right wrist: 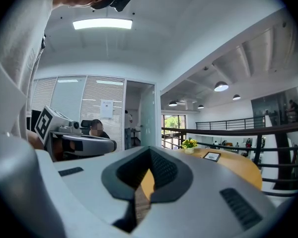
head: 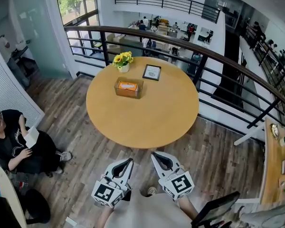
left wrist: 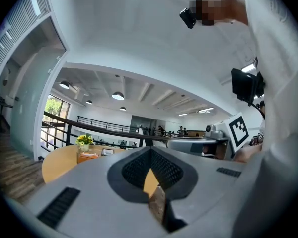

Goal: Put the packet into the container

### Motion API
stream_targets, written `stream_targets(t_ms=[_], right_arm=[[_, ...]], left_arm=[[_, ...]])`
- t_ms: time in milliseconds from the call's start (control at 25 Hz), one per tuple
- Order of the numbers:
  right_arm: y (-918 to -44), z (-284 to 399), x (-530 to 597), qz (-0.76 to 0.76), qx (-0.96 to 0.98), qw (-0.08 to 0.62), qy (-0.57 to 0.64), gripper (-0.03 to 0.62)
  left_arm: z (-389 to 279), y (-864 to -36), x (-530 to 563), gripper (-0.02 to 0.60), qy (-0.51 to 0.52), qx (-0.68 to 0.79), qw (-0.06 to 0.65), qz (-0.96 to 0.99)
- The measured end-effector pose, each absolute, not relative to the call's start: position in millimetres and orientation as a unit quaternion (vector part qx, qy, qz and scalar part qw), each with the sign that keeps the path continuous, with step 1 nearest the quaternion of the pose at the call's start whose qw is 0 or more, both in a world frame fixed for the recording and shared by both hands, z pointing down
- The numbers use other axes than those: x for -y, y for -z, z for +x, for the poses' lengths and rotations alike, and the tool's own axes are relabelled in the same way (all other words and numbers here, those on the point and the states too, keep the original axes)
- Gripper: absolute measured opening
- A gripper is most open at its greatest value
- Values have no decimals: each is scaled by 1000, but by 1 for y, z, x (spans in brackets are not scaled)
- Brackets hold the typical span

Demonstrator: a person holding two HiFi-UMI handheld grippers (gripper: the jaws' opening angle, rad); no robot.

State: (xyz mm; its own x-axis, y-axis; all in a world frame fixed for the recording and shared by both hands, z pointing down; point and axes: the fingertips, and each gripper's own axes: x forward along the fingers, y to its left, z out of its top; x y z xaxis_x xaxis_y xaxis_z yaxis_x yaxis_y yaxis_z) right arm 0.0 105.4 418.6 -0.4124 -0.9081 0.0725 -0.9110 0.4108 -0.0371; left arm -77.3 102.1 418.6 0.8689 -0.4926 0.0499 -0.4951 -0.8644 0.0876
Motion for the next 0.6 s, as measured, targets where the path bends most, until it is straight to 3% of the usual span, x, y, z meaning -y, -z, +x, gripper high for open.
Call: stream_targets(t_ms=[600], right_arm=[[-423, 2, -100, 538, 842, 23, -32, 5]], left_arm=[[-73, -422, -93, 5, -22, 260, 39, 965]])
